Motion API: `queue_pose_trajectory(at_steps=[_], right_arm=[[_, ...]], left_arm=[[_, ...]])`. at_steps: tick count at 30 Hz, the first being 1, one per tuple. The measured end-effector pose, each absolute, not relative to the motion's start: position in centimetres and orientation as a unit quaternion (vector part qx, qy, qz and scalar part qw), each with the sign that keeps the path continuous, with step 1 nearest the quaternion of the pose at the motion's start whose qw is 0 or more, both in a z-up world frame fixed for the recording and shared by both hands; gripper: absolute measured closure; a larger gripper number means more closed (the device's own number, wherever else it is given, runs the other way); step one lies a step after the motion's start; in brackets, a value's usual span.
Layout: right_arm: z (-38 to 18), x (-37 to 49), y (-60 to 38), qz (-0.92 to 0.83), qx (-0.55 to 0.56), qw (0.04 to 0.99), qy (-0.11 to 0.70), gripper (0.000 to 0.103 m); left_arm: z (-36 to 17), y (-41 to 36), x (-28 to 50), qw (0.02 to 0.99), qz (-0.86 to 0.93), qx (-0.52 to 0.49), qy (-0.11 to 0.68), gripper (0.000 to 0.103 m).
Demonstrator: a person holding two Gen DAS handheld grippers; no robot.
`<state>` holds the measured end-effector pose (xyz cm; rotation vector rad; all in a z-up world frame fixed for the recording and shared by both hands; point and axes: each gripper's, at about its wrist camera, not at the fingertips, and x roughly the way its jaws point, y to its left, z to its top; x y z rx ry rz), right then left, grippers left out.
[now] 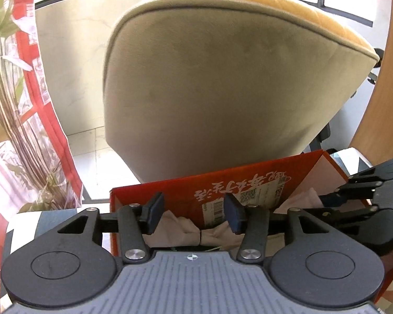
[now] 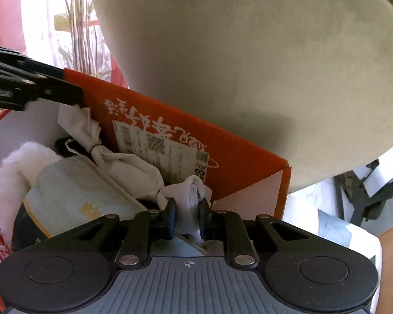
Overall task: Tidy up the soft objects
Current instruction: 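Open both grippers to drop the white cloth into the red box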
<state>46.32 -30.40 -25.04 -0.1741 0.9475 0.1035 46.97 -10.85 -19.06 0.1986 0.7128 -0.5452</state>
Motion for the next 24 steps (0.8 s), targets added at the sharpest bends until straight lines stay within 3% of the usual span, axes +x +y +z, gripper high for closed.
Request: queue_pose_trajectory(at_steps=[5,13,16,18,20,22,24], right_arm=[[-25.0,46.4,-30.5,0.033,-0.079,0.885,0.458,0.085],[-21.0,43.3,-30.6,0.022,-0.059,0.907,0.416,0.067],[-19.2,41.2,-30.5,0.041,-0.038,0.918,0.393,0.047],[-18.0,39.6,-30.3,0.055,-0.025,0.925,0.376,0.023],[-17.0,37.8,-30.1,0.066,-0.017,0.932,0.357,0.014],[-16.0,36.0,-29.9,0.069,-0.008,0.937,0.343,0.004],[-15.1,34.3,-29.7,0.072,0.009,0.942,0.329,0.0]], left_arm=[[-18.0,-9.3,45.9,0.902,-0.257,0.085,0.336,0.042],[-16.7,-6.9,43.1,0.907,-0.248,0.067,0.335,0.036],[-16.0,-5.8,41.1,0.908,-0.252,0.06,0.331,0.019],[-15.3,-5.0,39.7,0.912,-0.244,0.063,0.323,0.008],[-14.9,-4.2,38.4,0.917,-0.234,0.062,0.316,0.0],[-14.3,-3.1,37.1,0.92,-0.227,0.048,0.316,0.0],[-13.8,-2.1,35.8,0.923,-0.219,0.034,0.316,0.0]])
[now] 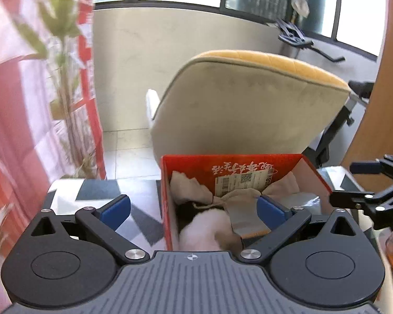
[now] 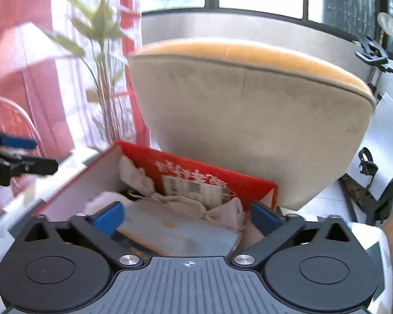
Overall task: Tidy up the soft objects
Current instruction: 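Move both grippers back to the pile above the white mask bag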
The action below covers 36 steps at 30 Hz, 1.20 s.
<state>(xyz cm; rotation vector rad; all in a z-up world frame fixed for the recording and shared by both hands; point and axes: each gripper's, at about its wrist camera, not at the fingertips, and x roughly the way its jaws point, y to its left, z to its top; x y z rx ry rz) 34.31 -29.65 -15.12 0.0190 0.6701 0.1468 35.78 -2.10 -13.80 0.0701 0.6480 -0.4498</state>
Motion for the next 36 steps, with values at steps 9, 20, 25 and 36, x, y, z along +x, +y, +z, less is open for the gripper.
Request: queue_pose_trajectory(at_steps=[9,20,25,36], right_arm=[[-12.1,25.8,-27.8,0.089,0.047,0.958,0.269,0.0],[-13.5,17.7,-26.3,0.06,0.045,0.967,0.243,0.0],[-15.1,15.5,-26.2,0.047,0.056,0.966,0.247,0.0],[-19.8,13.2,-26.3,0.011,0.101,0.954,0.281,0.0]], left_arm=[[-13.3,0.2,28.8,0.933,-0.205,0.022,0.294,0.0],[-14.9,1.9,21.0,0.945,-0.153,0.02,0.288,0.0],[-16.2,3.2,18.3,0.949,-0.15,0.013,0.275,0.0],[-21.8,4.7,16.8,0.932,-0.145,-0.007,0.332,0.0]])
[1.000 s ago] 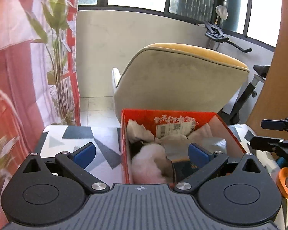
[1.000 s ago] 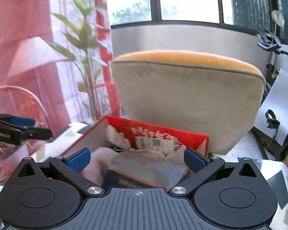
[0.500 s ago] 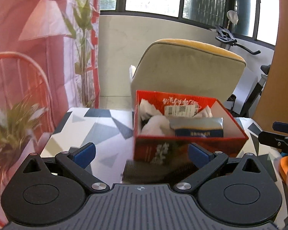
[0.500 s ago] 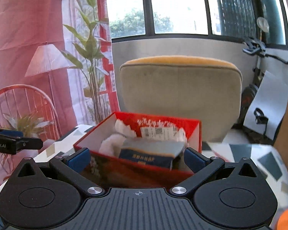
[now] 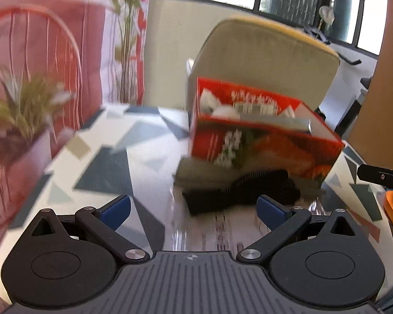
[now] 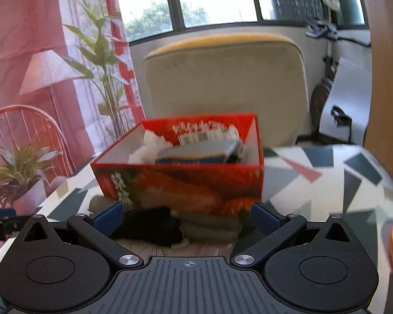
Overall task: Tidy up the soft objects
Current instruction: 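Move both grippers back to the pile above the white mask bag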
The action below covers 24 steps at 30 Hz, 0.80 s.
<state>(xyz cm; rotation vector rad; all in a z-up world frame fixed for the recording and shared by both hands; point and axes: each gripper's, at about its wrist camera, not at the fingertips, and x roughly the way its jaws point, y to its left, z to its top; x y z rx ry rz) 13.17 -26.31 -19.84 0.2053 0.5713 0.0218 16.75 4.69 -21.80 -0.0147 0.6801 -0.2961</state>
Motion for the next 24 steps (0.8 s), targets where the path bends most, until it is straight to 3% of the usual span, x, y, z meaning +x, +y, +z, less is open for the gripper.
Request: queue_pose_trajectory(at_steps=[19,24], right_arm=[[-25.1,14.3,-26.1,0.006,0.115,0.92,0.374,0.001],[-26.5,15.6,-26.0,0.027,0.118,0.908,0.401,0.01]], left_arm=[[-26.2,5.2,19.1,0.899,-0.14,-0.034,0.413,0.002],[-27.1,5.0,21.3,0.889,-0.152,-0.02,0.432,0.002]])
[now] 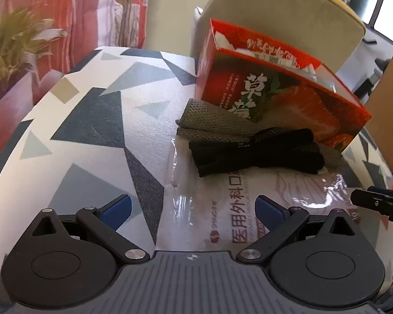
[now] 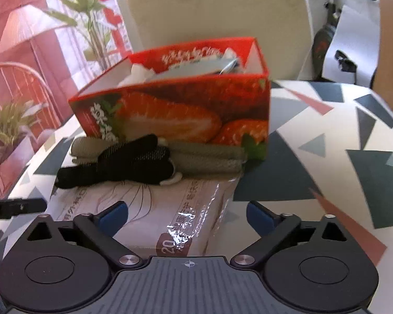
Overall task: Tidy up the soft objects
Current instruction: 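Lower both grippers onto the white surgical mask bag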
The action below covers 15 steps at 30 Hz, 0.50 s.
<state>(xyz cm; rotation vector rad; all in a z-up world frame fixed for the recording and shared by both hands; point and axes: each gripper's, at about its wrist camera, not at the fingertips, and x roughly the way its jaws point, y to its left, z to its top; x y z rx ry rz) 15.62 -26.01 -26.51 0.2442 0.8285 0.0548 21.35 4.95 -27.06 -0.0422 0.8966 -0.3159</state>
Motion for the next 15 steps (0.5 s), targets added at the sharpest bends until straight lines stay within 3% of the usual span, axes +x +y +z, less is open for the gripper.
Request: queue_pose_trajectory(at_steps=[9,15], right_arm=[[-29.2,19.3,-26.3,0.034,0.112,0.887,0.447,0.017],[-30.3,20.9,-26.0,0.039,0.117,0.88,0.459,0.017]], left_arm=[[-29.1,3.7,25.5,0.871,-0.173,-0.017,0.459,0.005],[-30.5,2.7,26.3,0.868,-0.181,-0.013,0.462,0.014]])
